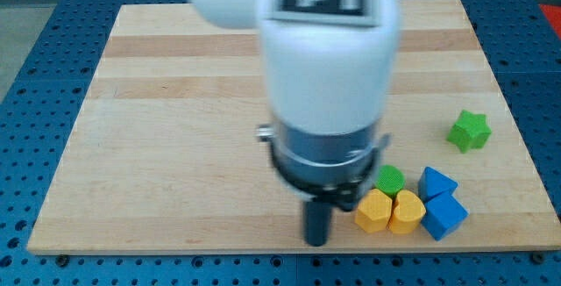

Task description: Move the red star below to the red circle

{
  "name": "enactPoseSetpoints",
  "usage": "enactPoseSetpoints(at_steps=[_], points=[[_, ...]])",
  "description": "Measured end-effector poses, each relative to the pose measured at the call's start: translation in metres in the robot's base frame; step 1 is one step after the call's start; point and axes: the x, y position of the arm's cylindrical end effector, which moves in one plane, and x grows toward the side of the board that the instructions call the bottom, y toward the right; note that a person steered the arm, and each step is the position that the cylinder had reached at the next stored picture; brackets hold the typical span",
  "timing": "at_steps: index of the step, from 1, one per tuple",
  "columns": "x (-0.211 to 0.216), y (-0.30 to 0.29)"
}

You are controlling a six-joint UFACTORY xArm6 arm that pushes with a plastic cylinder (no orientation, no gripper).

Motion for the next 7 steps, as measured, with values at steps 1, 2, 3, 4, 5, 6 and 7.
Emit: enactPoseSetpoints(at_steps=[1,2,3,4,5,6,7], points=[[0.001,0.041],[0.005,0.041],[-0.006,0.041],[-0.031,0.041],[-0.05,0.041],[-0.071,0.041],[-0.076,0.03]])
